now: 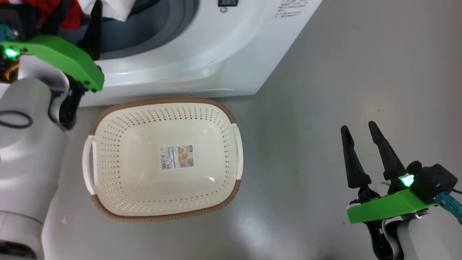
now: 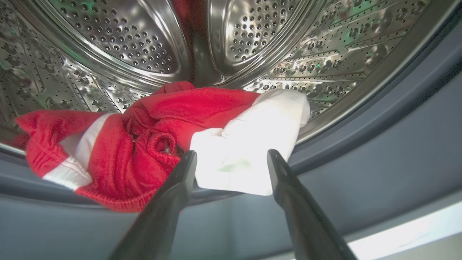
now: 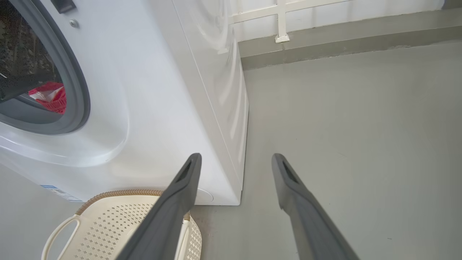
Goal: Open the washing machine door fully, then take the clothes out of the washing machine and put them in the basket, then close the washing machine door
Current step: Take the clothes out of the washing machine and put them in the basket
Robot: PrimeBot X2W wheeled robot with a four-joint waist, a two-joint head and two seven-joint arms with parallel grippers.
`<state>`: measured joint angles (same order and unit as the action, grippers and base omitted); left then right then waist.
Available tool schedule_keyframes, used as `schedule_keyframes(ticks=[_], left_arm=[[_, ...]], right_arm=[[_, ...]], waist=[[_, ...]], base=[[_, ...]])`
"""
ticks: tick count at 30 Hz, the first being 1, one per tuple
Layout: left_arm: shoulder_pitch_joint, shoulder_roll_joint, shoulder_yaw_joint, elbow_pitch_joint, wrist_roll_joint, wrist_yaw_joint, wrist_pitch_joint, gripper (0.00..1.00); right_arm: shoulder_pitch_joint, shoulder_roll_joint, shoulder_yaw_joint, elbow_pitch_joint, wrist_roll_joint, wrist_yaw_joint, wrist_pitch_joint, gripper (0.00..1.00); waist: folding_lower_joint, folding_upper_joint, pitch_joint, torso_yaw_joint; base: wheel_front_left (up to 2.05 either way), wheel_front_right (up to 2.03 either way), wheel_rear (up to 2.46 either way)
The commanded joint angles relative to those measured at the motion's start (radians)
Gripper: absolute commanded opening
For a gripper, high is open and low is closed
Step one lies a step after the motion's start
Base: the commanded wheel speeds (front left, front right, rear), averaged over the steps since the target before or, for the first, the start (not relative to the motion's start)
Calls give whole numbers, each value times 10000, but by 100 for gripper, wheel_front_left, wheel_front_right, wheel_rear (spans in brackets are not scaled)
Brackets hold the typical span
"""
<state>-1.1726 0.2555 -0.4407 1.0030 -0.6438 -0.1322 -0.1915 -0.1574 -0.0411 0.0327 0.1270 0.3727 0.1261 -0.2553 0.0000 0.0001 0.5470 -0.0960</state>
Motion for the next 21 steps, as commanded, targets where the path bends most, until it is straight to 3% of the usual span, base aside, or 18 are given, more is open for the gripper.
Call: schedule_keyframes(ticks=[1, 21], left_arm=[[-453, 474, 4, 41, -139, 15, 64, 100], [-2123, 1231, -1252, 1448, -1024, 15, 472, 100]], right_arm=[[-110, -91, 306, -287, 114, 46, -65, 100], [-365, -91, 996, -465, 565, 46, -65, 100]], waist=[[0, -1, 299, -240], [0, -1, 1133, -1090]], base=[[0, 0, 0], [0, 0, 0]])
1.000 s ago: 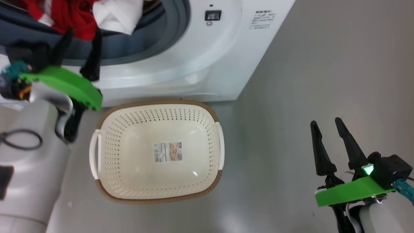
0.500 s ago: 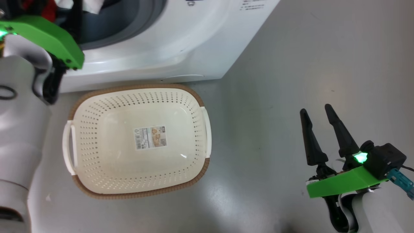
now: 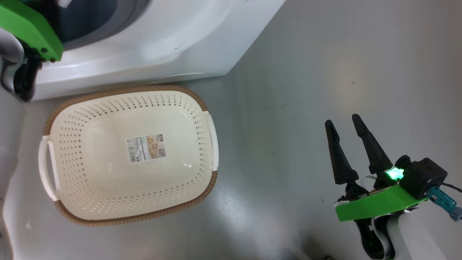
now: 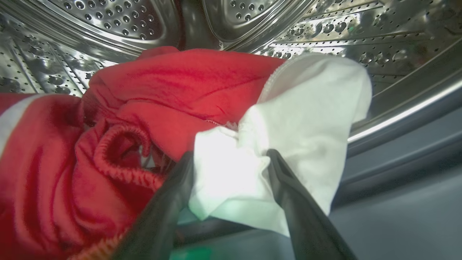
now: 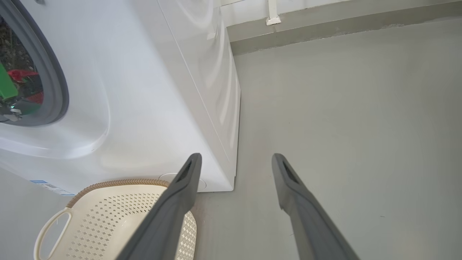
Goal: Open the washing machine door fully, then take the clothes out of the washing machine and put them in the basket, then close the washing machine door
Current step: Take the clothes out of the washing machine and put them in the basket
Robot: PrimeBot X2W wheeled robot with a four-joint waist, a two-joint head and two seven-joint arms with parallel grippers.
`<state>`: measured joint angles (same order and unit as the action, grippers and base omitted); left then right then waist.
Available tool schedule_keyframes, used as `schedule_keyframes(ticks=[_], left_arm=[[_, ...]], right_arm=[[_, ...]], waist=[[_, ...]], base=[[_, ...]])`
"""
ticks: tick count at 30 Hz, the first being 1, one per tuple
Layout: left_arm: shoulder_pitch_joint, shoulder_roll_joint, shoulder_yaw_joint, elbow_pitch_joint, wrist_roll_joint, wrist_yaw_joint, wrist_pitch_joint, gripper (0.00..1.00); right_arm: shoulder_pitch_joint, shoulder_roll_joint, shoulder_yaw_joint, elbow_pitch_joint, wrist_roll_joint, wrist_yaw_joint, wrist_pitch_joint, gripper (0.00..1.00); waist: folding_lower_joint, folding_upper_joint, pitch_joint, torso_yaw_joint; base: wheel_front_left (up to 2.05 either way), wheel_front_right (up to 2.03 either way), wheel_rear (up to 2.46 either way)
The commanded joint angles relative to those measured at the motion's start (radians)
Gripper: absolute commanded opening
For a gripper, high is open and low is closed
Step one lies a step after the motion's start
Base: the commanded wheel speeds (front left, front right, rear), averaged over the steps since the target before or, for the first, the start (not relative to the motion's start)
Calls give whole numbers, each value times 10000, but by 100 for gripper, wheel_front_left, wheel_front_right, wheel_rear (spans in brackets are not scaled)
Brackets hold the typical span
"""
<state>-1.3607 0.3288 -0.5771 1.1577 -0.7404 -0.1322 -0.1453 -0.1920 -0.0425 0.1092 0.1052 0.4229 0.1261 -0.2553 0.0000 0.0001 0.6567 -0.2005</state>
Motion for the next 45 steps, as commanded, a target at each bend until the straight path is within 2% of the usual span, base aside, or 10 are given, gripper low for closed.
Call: schedule_keyframes(ticks=[1, 2, 3, 5, 15, 21, 26, 30, 33, 45], left_arm=[[-260, 513, 56, -61, -91, 15, -18, 100], [-256, 508, -21, -26, -115, 15, -19, 75], [-246, 500, -114, -5, -135, 15, 0, 44], [-241, 493, -241, 29, -207, 15, -32, 0], [40, 280, -657, -206, -821, 15, -750, 0], [600, 75, -372, -620, -1274, 15, -1146, 0], [1499, 164, 863, -1992, -895, 15, -1161, 0], [2631, 58, 2095, -3296, 74, 15, -1163, 0], [3544, -194, 3097, -4217, 840, 15, -1163, 0], [5809, -1142, 5184, -7177, 2400, 15, -1164, 0]], right_arm=[[-27, -78, 229, -255, 69, 46, -65, 100], [-35, -78, 216, -268, 71, 46, -65, 100], [-41, -78, 201, -281, 70, 46, -65, 100], [-49, -78, 167, -300, 61, 46, -65, 100], [-79, -78, 28, -303, -88, 46, -65, 100], [-86, -78, -141, -268, -270, 46, -65, 100], [-55, -78, -343, -215, -447, 46, -65, 100], [40, -78, -495, -168, -601, 46, -65, 100], [117, -78, -644, -146, -697, 46, -65, 100], [345, -78, -1010, -180, -941, 46, -65, 100]], waist=[[0, -1, 39, -60], [0, -1, 36, -68], [0, -1, 29, -71], [0, -1, 2, -59], [0, -1, -266, 265], [0, -1, -600, 674], [0, -1, -934, 1056], [0, -1, -1230, 1330], [0, -1, -1403, 1504], [0, -1, -1698, 1942]], base=[[0, 0, 0], [0, 0, 0], [0, 0, 0], [0, 0, 0], [0, 0, 0], [0, 0, 0], [0, 0, 0], [0, 0, 0], [0, 0, 0], [0, 0, 0]])
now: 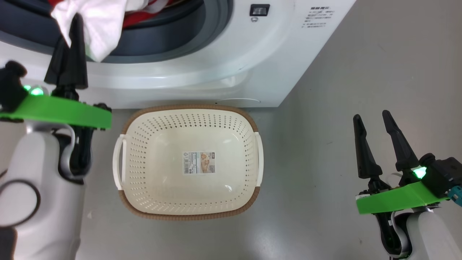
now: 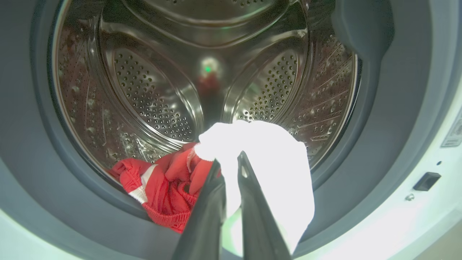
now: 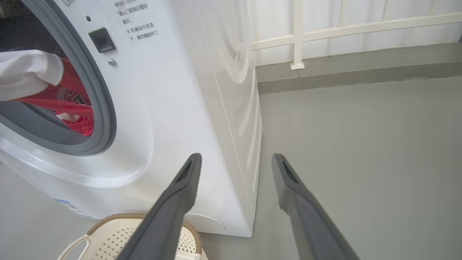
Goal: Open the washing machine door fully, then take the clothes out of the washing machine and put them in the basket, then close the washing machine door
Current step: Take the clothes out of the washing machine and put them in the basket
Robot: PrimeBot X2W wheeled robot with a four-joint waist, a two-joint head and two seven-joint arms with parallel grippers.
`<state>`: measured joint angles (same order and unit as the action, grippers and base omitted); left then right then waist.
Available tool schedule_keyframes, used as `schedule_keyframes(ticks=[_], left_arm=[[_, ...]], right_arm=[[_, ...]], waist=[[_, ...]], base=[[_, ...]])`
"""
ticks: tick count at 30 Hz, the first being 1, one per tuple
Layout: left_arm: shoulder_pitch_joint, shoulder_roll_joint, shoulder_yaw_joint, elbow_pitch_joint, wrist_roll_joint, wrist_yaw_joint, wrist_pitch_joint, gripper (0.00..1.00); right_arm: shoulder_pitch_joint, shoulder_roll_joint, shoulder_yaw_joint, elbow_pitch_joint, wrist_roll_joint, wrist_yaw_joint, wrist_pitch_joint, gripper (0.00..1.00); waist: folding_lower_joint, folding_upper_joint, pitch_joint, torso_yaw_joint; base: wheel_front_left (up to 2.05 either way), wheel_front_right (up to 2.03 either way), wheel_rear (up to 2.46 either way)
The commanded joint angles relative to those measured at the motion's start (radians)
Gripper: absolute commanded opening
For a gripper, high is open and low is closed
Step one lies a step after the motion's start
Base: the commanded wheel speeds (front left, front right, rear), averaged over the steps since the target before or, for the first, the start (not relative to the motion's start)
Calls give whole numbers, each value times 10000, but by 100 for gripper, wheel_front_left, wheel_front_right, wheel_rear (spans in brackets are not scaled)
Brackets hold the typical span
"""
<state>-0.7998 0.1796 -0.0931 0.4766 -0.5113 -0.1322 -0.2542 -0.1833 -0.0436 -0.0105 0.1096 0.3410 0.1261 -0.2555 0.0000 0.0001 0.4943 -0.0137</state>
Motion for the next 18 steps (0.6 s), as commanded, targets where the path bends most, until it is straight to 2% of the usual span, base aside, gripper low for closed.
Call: schedule_keyframes(ticks=[1, 12, 18], left_arm=[[370, 305, 432, -626, 195, 15, -75, 0], [2605, -65, 1262, -3728, 951, 15, -75, 0], [3620, -465, 1833, -5786, 1290, 15, -76, 0]], right_arm=[[272, -66, 177, -221, -138, 46, -63, 100], [447, -66, 86, -235, -164, 46, -63, 100], [471, -66, -4, -288, -197, 46, -63, 100]], waist=[[0, -1, -101, 95], [0, -1, -333, 181], [0, -1, -256, 270]], base=[[0, 0, 0], [0, 0, 0], [0, 0, 0]])
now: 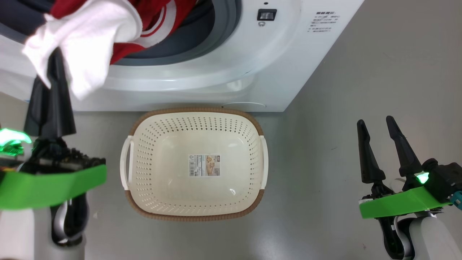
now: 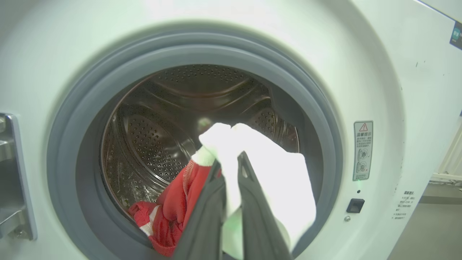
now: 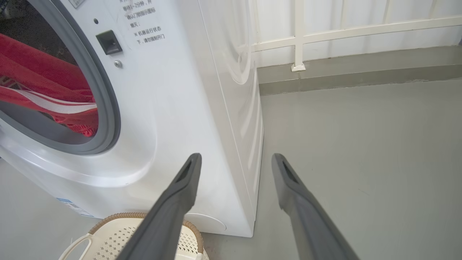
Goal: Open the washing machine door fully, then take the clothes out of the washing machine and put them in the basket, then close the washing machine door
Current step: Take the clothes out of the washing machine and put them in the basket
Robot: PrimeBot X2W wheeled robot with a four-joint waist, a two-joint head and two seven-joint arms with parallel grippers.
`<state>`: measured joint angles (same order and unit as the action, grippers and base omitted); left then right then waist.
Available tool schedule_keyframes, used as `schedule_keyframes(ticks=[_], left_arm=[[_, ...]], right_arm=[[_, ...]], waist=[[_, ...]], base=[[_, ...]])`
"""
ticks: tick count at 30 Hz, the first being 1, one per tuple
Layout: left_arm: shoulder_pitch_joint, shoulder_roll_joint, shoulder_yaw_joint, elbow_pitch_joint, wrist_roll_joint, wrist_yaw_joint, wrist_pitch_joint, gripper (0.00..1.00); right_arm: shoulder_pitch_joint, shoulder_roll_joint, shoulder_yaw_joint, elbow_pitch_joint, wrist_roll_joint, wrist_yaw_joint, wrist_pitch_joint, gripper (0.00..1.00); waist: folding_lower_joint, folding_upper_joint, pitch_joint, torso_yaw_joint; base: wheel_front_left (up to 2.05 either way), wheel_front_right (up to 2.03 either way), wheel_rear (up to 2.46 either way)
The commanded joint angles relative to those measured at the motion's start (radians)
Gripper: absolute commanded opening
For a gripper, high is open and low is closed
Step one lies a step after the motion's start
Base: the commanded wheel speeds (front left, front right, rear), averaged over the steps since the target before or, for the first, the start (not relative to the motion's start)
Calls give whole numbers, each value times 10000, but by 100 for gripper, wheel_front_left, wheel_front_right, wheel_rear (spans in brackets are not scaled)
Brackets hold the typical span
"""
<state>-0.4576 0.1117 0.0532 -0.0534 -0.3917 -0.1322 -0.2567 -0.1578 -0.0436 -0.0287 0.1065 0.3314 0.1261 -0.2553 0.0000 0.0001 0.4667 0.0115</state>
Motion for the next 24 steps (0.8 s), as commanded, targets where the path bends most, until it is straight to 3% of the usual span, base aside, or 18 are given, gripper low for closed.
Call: schedule_keyframes(ticks=[1, 9, 16, 24], left_arm=[[296, 162, 405, -782, 131, 15, -51, 0], [951, -97, 135, -2320, 219, 15, -51, 0], [1336, -75, -376, -1180, 258, 15, -51, 0], [1007, 137, -867, 1287, 268, 15, -51, 0]], right_arm=[[211, -66, 173, -263, -110, 46, -65, 100], [111, -66, 163, -292, -153, 46, -65, 100], [-6, -66, 245, -266, -86, 46, -65, 100], [-179, -66, 277, -324, -12, 46, -65, 100]], waist=[[0, -1, 34, 26], [0, -1, 168, 20], [0, -1, 325, -53], [0, -1, 711, -130]], base=[[0, 0, 0], [0, 0, 0], [0, 0, 0], [0, 0, 0]])
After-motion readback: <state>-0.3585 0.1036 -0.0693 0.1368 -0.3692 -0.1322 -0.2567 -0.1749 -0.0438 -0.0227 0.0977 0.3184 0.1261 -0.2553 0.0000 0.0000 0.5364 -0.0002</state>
